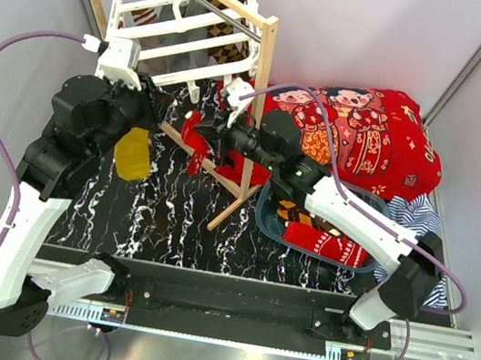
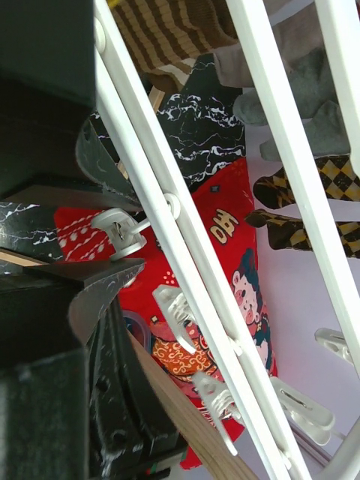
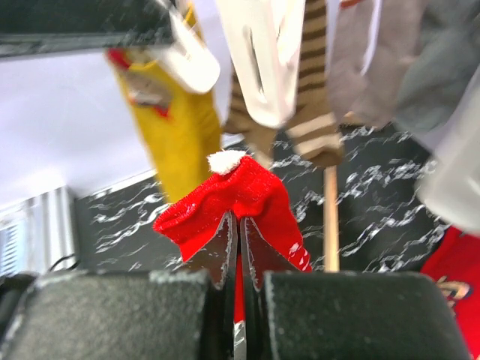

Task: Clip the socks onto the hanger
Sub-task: Clamp the sock onto the hanger.

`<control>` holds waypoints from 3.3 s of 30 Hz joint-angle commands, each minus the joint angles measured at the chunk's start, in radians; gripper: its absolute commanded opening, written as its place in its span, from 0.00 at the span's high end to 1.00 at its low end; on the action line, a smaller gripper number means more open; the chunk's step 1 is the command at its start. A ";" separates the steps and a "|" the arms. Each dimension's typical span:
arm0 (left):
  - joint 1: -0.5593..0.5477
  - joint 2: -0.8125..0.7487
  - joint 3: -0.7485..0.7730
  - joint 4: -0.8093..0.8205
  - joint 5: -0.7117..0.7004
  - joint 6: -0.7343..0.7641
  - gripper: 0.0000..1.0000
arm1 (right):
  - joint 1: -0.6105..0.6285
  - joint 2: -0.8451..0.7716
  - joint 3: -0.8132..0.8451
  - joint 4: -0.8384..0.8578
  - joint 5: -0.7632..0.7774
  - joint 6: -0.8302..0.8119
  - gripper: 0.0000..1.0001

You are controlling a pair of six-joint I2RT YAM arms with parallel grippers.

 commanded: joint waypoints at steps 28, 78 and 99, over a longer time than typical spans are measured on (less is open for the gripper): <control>0.000 0.015 0.018 0.000 0.076 0.014 1.00 | 0.007 0.080 0.182 0.152 0.034 -0.115 1.00; 0.000 0.003 0.030 -0.042 0.080 0.019 1.00 | 0.008 0.034 0.202 0.230 -0.055 -0.031 1.00; 0.000 -0.023 0.035 -0.040 0.054 0.006 0.46 | 0.008 0.029 0.204 0.253 -0.065 0.011 0.91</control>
